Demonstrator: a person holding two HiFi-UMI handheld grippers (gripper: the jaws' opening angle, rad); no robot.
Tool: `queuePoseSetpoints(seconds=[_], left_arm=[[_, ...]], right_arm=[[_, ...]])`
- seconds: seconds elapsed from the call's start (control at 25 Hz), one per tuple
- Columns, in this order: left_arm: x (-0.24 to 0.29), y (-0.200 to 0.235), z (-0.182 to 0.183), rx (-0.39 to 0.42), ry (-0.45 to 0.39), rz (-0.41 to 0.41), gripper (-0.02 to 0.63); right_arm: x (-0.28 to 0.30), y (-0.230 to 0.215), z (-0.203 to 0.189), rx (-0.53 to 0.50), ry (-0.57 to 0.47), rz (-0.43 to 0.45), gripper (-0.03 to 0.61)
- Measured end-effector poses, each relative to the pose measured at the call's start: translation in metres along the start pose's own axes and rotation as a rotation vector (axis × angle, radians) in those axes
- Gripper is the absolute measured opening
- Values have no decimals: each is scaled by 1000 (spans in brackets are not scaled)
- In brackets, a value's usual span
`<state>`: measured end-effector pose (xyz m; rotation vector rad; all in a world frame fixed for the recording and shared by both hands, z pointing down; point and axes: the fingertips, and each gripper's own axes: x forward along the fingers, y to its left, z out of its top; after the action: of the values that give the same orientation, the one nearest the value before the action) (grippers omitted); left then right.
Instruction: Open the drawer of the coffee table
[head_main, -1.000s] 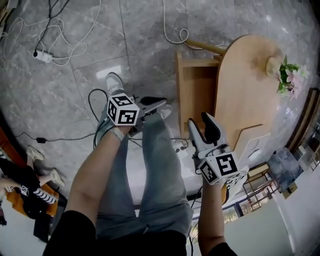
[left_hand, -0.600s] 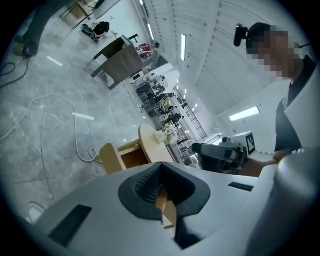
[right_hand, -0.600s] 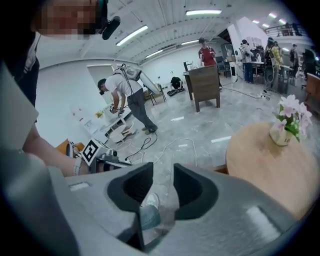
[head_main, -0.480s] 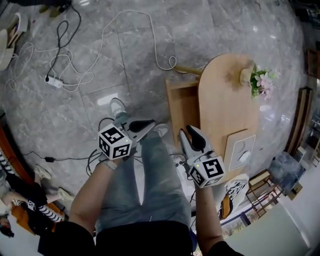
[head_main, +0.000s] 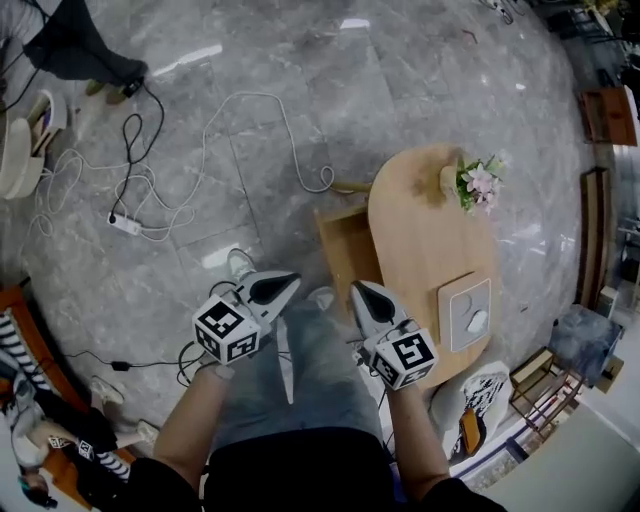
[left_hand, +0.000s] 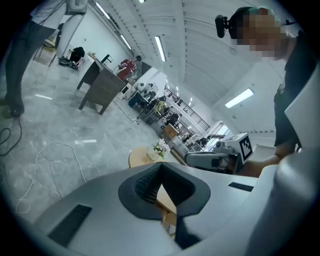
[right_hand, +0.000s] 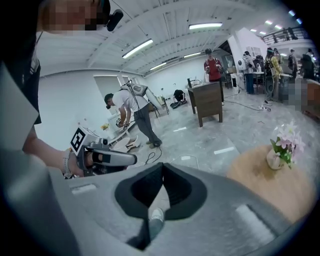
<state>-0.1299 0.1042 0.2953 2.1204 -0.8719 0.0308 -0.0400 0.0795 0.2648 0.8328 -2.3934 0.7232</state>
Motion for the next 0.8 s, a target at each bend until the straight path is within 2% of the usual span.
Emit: queuePoseSetpoints(seconds=[0.2,0.56,0.68,0.8], left_arm=[[-16,-26,39,84,9,38,14],[-32,-90,120,220,-48,81,15],[-31,-120,147,273,-63,62,14],[-25,-154,158,325,-60,33,14]], right_arm=[[-29,9,42,-7,-55,-12,-2],[-89,25,106,-28,-156,-13,-2],[-114,28,132,-46,-200,-26,-2],[-141,28,148,-67,-231,-35,-2]])
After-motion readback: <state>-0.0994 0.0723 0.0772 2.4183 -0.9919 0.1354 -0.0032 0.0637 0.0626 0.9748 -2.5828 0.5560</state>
